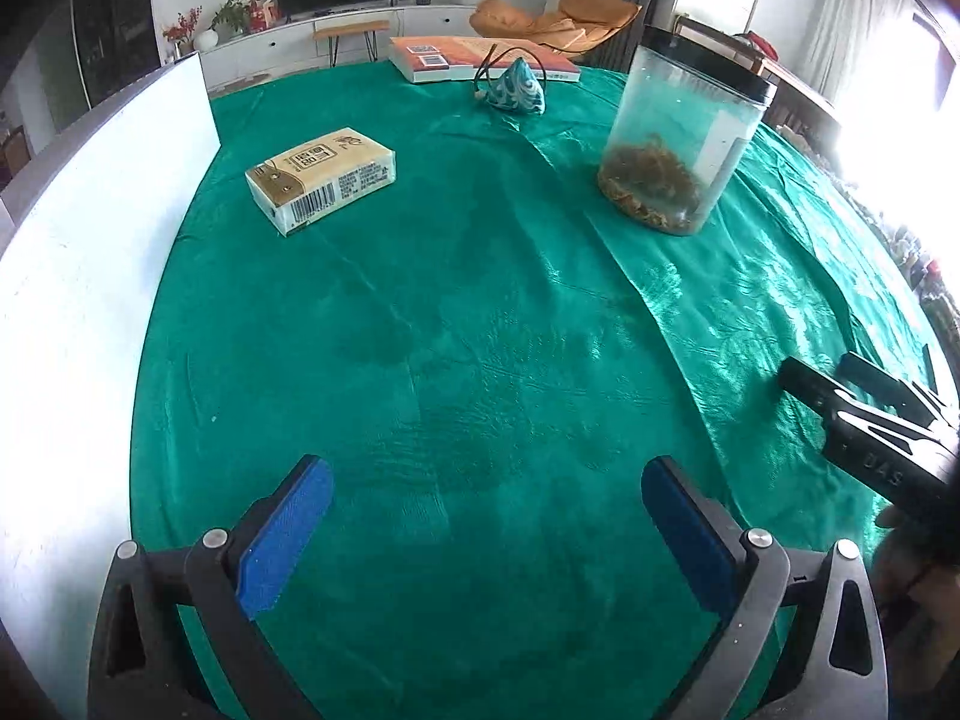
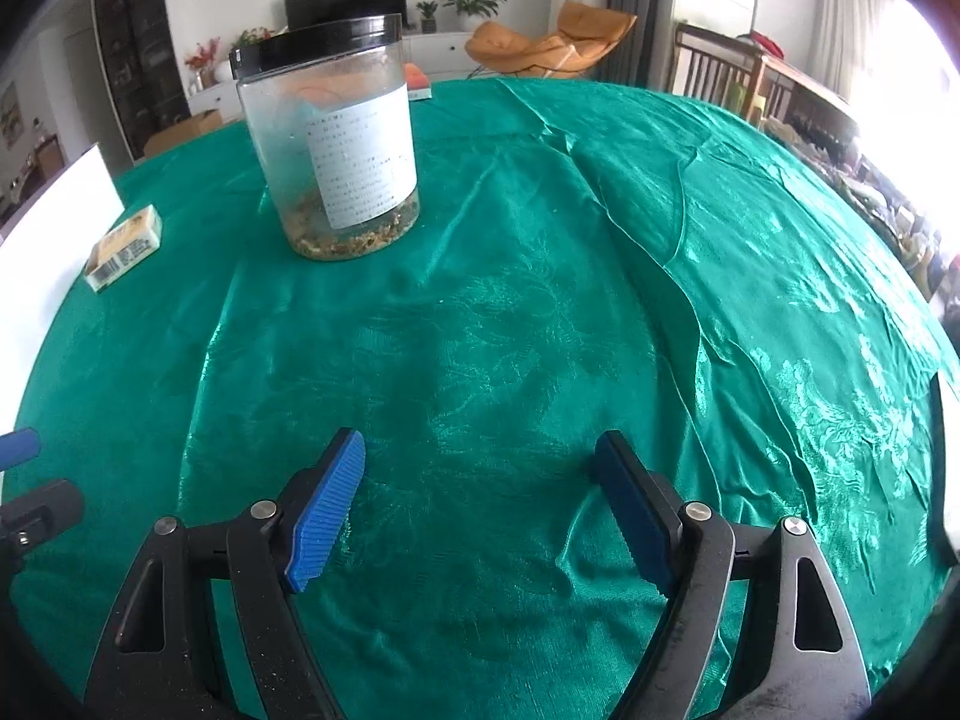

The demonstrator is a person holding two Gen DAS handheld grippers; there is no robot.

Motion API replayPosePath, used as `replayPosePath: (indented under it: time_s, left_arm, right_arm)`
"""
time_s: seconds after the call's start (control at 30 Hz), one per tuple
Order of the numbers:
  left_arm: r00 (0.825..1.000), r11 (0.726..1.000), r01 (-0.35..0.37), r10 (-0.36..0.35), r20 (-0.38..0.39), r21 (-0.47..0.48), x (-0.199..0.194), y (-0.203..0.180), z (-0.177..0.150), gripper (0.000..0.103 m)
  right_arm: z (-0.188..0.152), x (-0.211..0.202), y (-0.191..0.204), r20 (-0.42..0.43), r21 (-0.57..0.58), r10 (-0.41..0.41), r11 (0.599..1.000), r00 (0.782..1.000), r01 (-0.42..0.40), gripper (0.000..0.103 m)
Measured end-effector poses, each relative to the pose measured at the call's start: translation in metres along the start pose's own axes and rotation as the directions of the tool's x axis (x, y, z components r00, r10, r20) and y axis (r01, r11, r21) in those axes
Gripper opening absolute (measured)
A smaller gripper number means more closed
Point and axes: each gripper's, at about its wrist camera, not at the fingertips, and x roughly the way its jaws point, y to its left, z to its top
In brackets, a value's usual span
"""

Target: Organize soft objects

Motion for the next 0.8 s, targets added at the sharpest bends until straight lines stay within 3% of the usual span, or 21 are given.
replayPosePath:
  time_s: [0.17, 0.27, 0.8]
  left_arm:
    - [0.999, 0.999, -0.050, 0.050, 0.019, -0.001, 0.013, 0.006, 0.004, 0.102]
    - [0.996, 0.996, -0.082, 0.079, 0.049, 0.047, 0.018, 0.001, 0.000, 0.103]
    - [0.995, 0.996, -0.080, 0.077, 0.069, 0.040, 0.016, 0.000, 0.001, 0.103]
  right_arm:
    - [0.001, 0.001, -0.002, -0.004, -0.009, 0.005, 1.000, 1.000, -0.005, 0.086]
    - [0.000, -0.001, 0.001, -0.004, -0.009, 0.007, 1.000, 1.000, -0.007, 0.087]
    - [-0.005, -0.008, 0.013, -0.005, -0.010, 0.007, 1.000, 1.000, -0.007, 0.089]
